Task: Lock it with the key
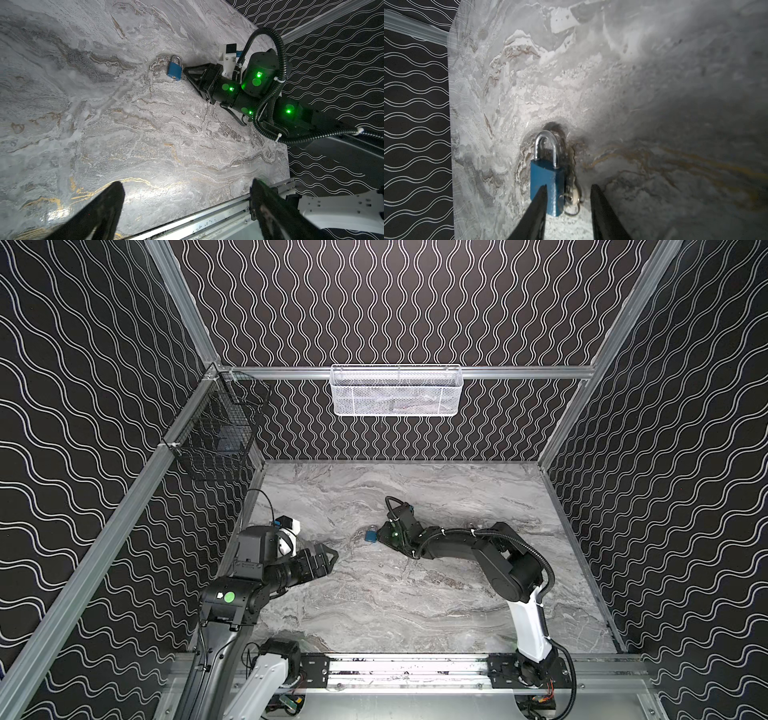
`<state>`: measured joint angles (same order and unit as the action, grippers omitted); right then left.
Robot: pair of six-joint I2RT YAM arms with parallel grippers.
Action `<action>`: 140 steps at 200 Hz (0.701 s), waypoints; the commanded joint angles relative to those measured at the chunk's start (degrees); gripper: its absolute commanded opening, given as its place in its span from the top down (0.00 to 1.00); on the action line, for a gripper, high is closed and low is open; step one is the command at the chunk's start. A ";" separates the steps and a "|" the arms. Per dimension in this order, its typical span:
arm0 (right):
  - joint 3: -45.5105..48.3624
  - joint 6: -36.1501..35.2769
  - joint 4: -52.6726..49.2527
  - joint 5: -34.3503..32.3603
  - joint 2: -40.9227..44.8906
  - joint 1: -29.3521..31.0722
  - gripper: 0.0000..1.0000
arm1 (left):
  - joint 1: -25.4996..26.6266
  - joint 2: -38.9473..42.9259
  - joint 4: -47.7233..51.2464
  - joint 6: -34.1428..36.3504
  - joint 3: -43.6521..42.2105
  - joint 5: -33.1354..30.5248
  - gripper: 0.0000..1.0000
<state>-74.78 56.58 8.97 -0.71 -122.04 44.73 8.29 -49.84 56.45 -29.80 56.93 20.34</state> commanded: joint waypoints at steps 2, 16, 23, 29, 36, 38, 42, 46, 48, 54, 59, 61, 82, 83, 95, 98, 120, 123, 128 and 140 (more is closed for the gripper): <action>-0.19 0.68 -2.56 -0.25 0.44 0.34 0.59 | -0.03 0.29 -1.12 -0.49 0.28 -0.97 0.02; -0.41 0.51 -3.38 -0.21 0.73 0.27 0.54 | -0.03 0.78 -0.77 -0.33 0.67 -2.92 0.02; -0.73 0.18 -4.26 -0.46 0.88 0.27 0.51 | -0.03 1.22 -0.64 -0.13 0.88 -4.30 0.02; -0.93 -0.24 -5.03 -0.70 1.17 0.32 0.50 | -0.03 1.62 -0.35 -0.04 1.08 -5.56 0.02; -1.13 -0.93 -5.96 -1.00 1.63 0.28 0.45 | -0.03 2.15 -0.07 0.22 1.46 -7.27 0.02; -1.15 -1.16 -6.20 -1.08 1.83 0.27 0.45 | -0.03 2.30 -0.03 0.26 1.51 -7.80 0.02; -1.28 -1.60 -6.79 -1.20 2.10 0.27 0.44 | -0.03 2.75 0.07 0.44 1.70 -8.60 0.02; -1.33 -2.04 -7.30 -1.28 2.51 0.27 0.43 | -0.03 3.14 0.13 0.59 1.77 -9.49 0.02; -1.33 -2.25 -7.59 -1.39 2.66 0.27 0.42 | -0.03 3.32 0.15 0.59 1.85 -9.87 0.02; -1.35 -3.00 -8.33 -1.57 3.21 0.32 0.38 | -0.03 3.77 0.24 0.92 2.10 -10.91 0.02; -1.33 -3.79 -8.50 -1.55 3.73 0.27 0.35 | -0.03 4.20 0.25 1.25 2.22 -11.67 0.02; -1.33 -4.01 -8.70 -1.57 3.98 0.27 0.33 | -0.03 4.33 0.18 1.39 2.22 -12.13 0.02; -1.42 -6.02 -10.86 -2.94 6.19 0.27 0.07 | -0.03 6.72 -0.91 1.76 1.46 -15.95 0.02; -1.42 -6.12 -10.97 -3.00 6.32 0.27 0.07 | -0.03 6.84 -0.99 1.85 1.40 -16.08 0.02; -1.50 -6.95 -11.88 -3.56 7.58 0.31 0.06 | -0.03 8.44 -2.35 2.55 0.72 -17.02 0.02; -1.55 -7.10 -12.33 -3.73 7.99 0.28 0.05 | -0.03 8.77 -2.67 2.96 0.53 -16.99 0.02; -1.92 -8.56 -15.49 -5.80 11.13 0.33 0.00 | -0.03 10.73 -4.03 3.71 0.45 -19.71 0.02; -2.01 -8.85 -15.98 -6.04 11.58 0.30 0.00 | -0.03 10.88 -4.25 3.77 0.54 -20.06 0.02; -2.26 -9.37 -17.05 -6.59 12.41 0.34 0.00 | -0.03 10.99 -4.66 4.46 0.70 -20.05 0.02; -2.65 -10.68 -20.08 -8.47 15.27 0.36 0.00 | -0.03 11.15 -5.75 6.20 1.07 -19.32 0.02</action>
<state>-76.23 49.43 -4.78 -4.82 -111.18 44.93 8.27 -38.92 55.37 -27.38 57.41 3.07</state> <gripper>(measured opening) 0.999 0.984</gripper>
